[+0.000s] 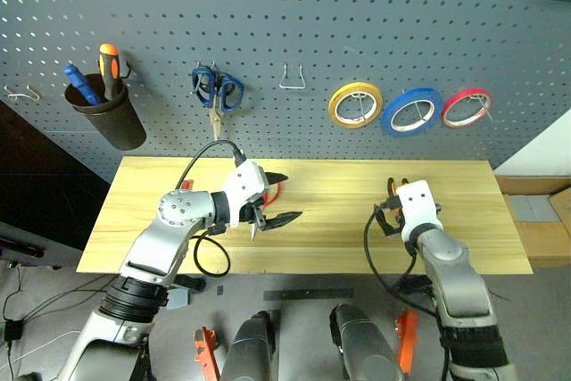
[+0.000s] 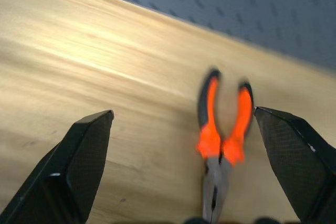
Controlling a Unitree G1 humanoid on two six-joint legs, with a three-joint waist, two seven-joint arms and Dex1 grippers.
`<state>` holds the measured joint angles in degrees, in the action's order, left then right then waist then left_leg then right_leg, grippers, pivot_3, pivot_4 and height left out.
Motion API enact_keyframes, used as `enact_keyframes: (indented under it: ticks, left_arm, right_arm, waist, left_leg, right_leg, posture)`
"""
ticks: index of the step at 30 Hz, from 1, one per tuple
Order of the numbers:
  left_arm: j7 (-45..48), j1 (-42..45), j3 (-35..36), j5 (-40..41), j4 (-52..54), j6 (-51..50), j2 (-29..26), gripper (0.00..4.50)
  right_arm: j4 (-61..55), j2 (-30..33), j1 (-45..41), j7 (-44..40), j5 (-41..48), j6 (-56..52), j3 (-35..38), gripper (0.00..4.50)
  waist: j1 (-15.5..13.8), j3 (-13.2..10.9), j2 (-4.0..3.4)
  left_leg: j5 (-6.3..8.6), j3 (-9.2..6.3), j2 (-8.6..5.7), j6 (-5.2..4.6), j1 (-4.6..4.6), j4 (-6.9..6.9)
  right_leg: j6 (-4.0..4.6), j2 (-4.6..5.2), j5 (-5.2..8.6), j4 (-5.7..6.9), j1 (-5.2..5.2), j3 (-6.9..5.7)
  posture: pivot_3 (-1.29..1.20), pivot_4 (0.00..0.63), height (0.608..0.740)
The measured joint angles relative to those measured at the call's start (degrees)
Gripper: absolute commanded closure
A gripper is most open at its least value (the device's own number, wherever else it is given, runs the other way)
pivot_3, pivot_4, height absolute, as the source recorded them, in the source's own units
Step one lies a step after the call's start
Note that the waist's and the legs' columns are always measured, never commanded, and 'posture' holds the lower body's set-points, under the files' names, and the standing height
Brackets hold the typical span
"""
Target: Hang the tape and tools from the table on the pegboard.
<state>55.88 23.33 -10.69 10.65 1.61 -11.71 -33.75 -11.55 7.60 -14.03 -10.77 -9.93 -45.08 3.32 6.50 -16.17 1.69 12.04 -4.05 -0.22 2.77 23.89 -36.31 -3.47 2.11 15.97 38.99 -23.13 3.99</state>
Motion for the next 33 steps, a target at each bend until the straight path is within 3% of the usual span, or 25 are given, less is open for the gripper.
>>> enact_keyframes:
  ticks: [7, 20, 23, 27, 33]
  left_arm:
    - [2.1, 1.3, -0.4, -0.6, -1.5, 2.1, 0.4, 0.27]
    - [2.1, 1.1, -0.4, -0.8, -1.4, 1.9, 0.8, 0.27]
    - [2.1, 1.0, -0.4, -0.9, -1.4, 1.9, 0.8, 0.27]
    - [2.0, 1.0, -0.4, -0.9, -1.4, 1.9, 0.8, 0.27]
    - [1.1, 0.2, 1.1, 0.9, -1.3, 1.4, 1.5, 0.27]
  right_arm:
    - [18.2, 0.4, -13.3, 3.8, 4.7, -5.7, 7.6, 0.04]
    - [53.5, 4.8, -29.3, 5.8, 9.0, 3.4, 9.8, 0.04]
    - [57.0, 5.3, -30.8, 5.8, 9.1, 5.7, 9.0, 0.62]
    - [60.1, 5.5, -32.1, 5.9, 10.1, 7.1, 8.9, 1.85]
    - [60.4, 5.4, -32.1, 7.9, 12.7, 7.6, 10.0, 1.86]
  waist:
    - [0.1, 0.0, 0.01]
    - [0.3, 0.0, 0.03]
    - [0.3, 0.1, 0.05]
    - [0.4, 0.1, 0.13]
    - [0.7, 0.2, 0.25]
  left_leg:
    - [-0.11, 0.29, -0.03, -0.07, 0.05, 0.09]
    - [-0.1, 0.43, -0.07, -0.07, 0.05, 0.22]
    - [-0.11, 0.43, -0.08, -0.07, 0.04, 0.2]
    - [-0.11, 0.42, -0.07, -0.06, 0.04, 0.2]
    - [-0.11, 0.42, -0.02, -0.06, 0.05, 0.19]
  right_leg:
    - [0.03, 0.01, -0.04, 0.02, -0.04, -0.02]
    - [0.05, 0.0, -0.09, 0.01, -0.11, 0.01]
    - [0.1, -0.06, -0.12, 0.03, -0.11, -0.01]
    - [0.12, -0.08, -0.14, 0.03, -0.11, -0.01]
    - [0.11, -0.06, -0.15, 0.03, -0.1, 0.0]
  posture:
    - [-0.15, 0.251, 0.74]
    - [-0.12, 0.235, 0.74]
    - [-0.13, 0.228, 0.74]
    - [-0.13, 0.22, 0.74]
    - [-0.14, 0.214, 0.74]
